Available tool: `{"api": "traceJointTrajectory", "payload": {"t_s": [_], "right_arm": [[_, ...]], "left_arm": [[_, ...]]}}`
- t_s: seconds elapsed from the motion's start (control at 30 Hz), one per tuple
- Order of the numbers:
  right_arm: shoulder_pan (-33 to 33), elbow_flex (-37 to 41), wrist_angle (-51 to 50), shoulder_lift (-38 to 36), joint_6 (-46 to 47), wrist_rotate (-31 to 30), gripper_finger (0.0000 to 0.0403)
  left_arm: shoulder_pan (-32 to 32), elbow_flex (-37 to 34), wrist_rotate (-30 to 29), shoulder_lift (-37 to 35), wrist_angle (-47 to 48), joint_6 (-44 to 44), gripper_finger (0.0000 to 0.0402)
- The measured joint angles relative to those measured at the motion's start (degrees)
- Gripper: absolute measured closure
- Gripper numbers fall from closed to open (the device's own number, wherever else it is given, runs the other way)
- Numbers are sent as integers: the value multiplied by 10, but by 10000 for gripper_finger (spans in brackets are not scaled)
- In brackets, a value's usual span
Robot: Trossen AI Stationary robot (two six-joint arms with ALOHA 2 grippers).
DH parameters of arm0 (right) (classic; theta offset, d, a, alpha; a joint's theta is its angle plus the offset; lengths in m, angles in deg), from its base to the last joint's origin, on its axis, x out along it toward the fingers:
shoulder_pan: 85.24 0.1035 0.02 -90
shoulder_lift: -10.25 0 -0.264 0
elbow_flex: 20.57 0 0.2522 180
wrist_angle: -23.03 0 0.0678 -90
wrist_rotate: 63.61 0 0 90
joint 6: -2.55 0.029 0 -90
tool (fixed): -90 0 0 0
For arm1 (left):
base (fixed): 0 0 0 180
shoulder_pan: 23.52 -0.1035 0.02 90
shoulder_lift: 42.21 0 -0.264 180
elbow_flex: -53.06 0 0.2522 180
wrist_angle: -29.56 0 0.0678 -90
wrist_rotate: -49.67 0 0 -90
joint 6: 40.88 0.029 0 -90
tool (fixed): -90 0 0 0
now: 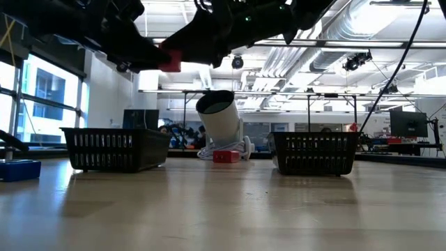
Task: Pick & Place Office items
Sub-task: Put the pink charger adapter into the left black bin
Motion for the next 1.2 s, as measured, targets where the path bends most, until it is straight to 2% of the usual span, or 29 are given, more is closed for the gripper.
{"api": "traceJointTrajectory", "payload": {"t_s": [0.17, 0.33, 0.6, 0.77, 0.87, 1.03, 1.2], "right_arm": [[-5, 0, -2, -7, -1, -9, 119], [-10, 1, -16, -38, -19, -30, 89], [-15, 1, -120, -98, -46, -89, 89], [-17, 0, -188, -112, -47, -97, 90], [-17, 0, -212, -113, -48, -116, 91], [-17, 0, -248, -113, -48, -122, 92], [-18, 0, -263, -116, -48, -128, 94]], "left_arm": [[-1, 1, -15, 0, 9, 0, 262], [-1, 3, -17, -2, 19, 0, 262], [-2, 2, -15, -21, 53, 0, 262], [-5, 1, -16, -65, 137, -28, 262], [-5, -9, -17, -100, 145, -33, 262], [-4, -69, -32, -192, 139, -47, 262], [-1, -147, -30, -286, 85, -59, 262]]}}
